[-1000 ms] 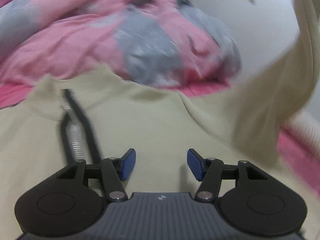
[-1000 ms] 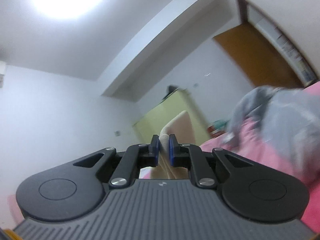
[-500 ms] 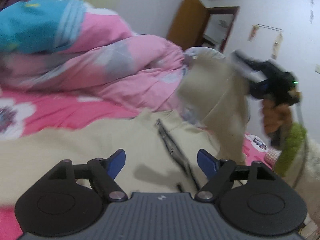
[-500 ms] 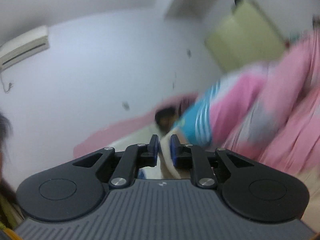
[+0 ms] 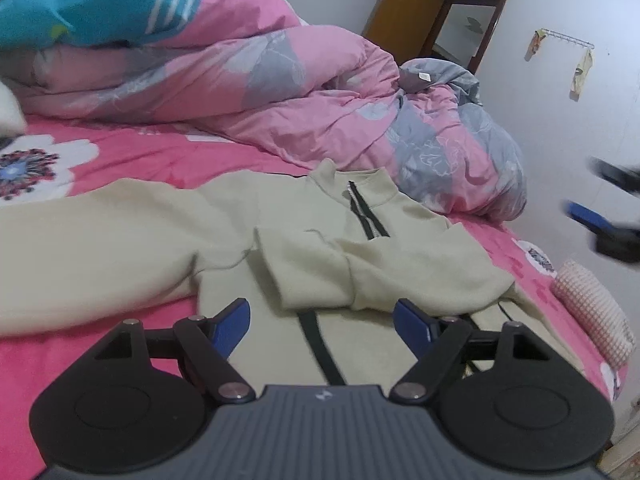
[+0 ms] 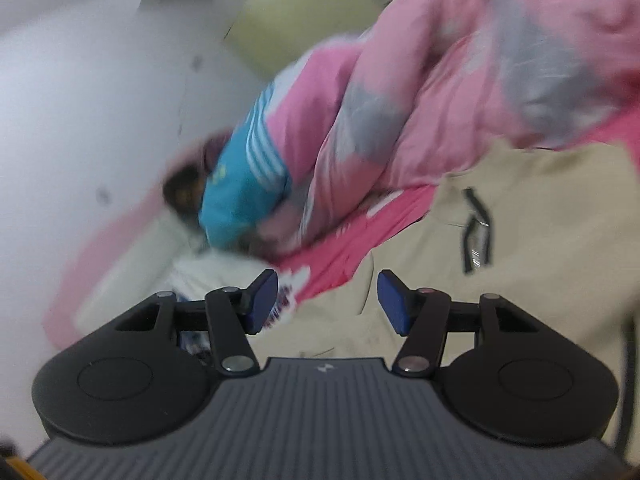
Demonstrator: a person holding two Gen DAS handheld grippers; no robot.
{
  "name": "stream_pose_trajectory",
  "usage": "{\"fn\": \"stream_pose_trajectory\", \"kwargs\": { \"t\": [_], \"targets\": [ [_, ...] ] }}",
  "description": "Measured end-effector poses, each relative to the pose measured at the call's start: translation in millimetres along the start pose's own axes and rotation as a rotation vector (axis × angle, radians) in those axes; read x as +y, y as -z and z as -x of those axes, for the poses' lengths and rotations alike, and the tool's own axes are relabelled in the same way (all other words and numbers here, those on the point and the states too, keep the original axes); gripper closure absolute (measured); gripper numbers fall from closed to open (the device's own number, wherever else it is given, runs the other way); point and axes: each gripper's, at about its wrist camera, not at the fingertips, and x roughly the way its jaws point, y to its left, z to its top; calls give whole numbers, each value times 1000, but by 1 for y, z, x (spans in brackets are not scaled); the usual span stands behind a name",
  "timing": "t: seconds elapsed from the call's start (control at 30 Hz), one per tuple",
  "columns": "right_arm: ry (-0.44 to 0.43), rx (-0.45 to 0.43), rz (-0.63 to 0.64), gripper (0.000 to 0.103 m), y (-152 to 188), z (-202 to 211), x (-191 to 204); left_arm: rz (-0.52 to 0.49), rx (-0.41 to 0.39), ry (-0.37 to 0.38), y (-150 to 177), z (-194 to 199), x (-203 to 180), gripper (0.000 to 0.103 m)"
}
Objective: Fold clothes
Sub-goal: 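Fold the sleeve across the hoodie front with the right tool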
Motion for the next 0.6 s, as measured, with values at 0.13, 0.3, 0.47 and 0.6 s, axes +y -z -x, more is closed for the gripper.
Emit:
{"fn": "stream_pose_trajectory", "kwargs": {
  "t": [0.13,0.3,0.47,0.6],
  "targets": [
    [-54,-87,-143,49,21,46,-18,1,59,-41,-11,-39,1,29],
    [60,-133,-151,49,52,29,-62,97,98,-91,-21,-82,14,47],
    [319,-201,-22,56,76,-6,-104,129,86,-106,-25,-100,11,87],
    [385,-283,-120,68,93,-7,-143,119,45,-110,-39,-94,-4,93]
  ]
}}
